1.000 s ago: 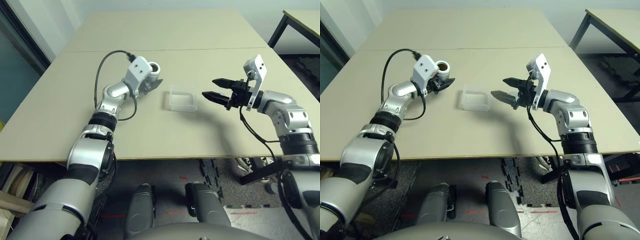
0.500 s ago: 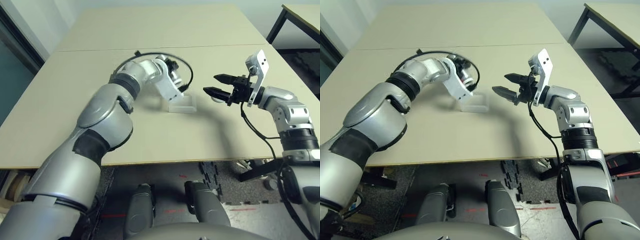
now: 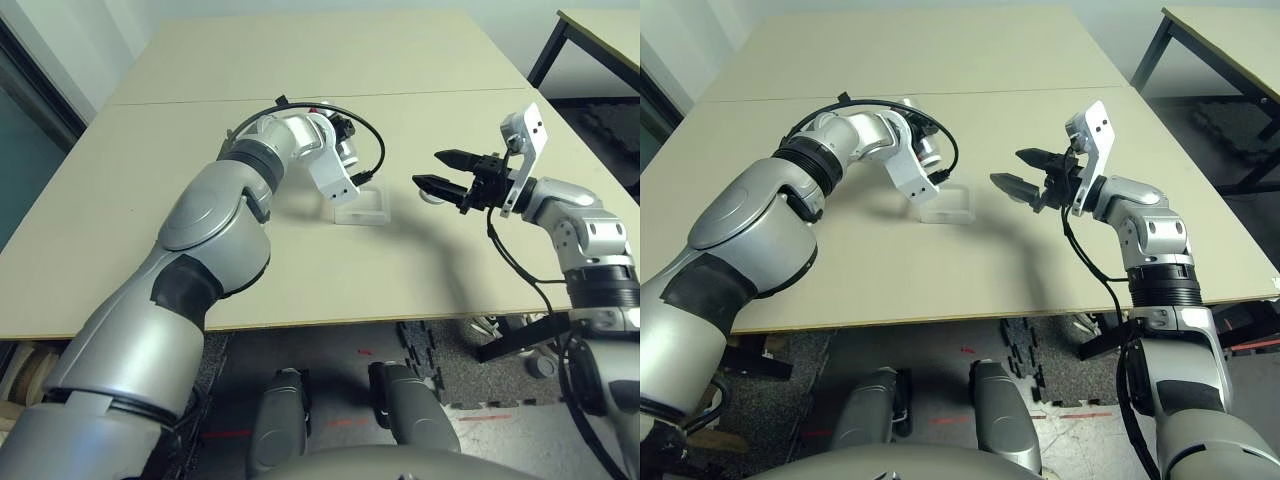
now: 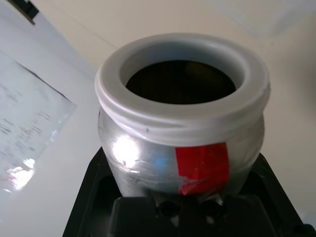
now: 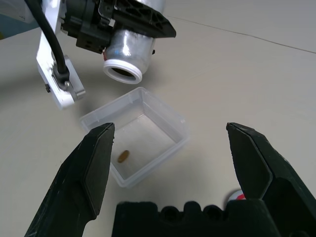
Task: Pour the medicine from the bottle into the box.
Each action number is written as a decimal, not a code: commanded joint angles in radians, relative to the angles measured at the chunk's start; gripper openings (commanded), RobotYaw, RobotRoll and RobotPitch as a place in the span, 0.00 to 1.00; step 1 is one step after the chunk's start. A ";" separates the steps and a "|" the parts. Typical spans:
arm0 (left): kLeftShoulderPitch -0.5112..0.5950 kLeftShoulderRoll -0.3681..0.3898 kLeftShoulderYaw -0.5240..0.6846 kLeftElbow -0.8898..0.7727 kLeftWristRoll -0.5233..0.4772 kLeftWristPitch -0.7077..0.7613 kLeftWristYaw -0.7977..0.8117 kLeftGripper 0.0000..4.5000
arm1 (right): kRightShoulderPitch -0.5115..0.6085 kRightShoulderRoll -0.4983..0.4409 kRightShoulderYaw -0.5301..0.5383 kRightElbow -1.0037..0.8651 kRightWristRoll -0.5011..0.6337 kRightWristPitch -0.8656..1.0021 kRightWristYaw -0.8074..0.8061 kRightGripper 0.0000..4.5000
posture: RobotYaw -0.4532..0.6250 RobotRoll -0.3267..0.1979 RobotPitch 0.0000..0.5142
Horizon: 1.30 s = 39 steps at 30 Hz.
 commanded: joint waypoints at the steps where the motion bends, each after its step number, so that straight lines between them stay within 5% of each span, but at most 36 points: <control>1: 0.023 0.005 0.111 0.006 -0.118 -0.027 -0.092 0.59 | -0.002 -0.005 0.001 -0.010 0.003 0.007 0.003 1.00 | 0.26 0.62 0.17; 10: 0.145 0.018 0.641 -0.029 -0.645 0.052 -0.471 0.59 | -0.025 0.002 0.017 0.017 -0.009 0.001 0.021 1.00 | 0.29 0.62 0.19; 16: 0.261 0.047 0.887 -0.073 -0.882 0.108 -0.514 0.59 | -0.031 0.007 0.029 0.026 -0.013 0.003 0.038 1.00 | 0.30 0.62 0.20; 30: 0.530 0.112 1.128 -0.209 -1.134 0.090 -0.468 0.59 | -0.037 0.004 0.044 0.025 -0.015 0.008 0.053 1.00 | 0.31 0.62 0.20; 39: 0.656 0.105 1.148 -0.252 -1.182 0.066 -0.460 0.59 | -0.041 0.008 0.045 0.020 -0.014 0.014 0.054 1.00 | 0.31 0.62 0.21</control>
